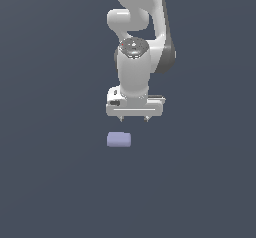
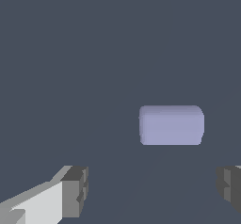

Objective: Pick up the object and move it to a goal position.

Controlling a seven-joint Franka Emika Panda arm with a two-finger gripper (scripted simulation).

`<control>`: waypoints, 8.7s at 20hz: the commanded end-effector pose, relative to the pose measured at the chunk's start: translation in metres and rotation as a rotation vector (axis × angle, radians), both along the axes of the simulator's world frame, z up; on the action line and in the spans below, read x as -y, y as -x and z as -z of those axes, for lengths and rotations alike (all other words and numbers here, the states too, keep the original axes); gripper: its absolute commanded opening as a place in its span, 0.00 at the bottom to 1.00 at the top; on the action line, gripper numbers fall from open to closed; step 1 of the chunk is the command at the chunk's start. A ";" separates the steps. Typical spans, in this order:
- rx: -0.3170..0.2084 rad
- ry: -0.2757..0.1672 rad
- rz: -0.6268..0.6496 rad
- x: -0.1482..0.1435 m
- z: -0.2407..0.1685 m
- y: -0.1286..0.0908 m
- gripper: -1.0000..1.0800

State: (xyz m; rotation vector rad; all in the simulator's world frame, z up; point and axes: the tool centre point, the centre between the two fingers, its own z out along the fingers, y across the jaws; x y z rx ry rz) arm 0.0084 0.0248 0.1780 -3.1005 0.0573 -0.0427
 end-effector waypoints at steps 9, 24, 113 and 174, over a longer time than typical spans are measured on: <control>-0.018 -0.007 -0.009 -0.008 -0.005 0.005 0.96; -0.026 -0.012 0.080 -0.006 0.001 0.004 0.96; -0.054 0.009 1.562 0.069 0.164 -0.006 0.00; -0.053 0.010 1.562 -0.101 -0.200 0.153 0.00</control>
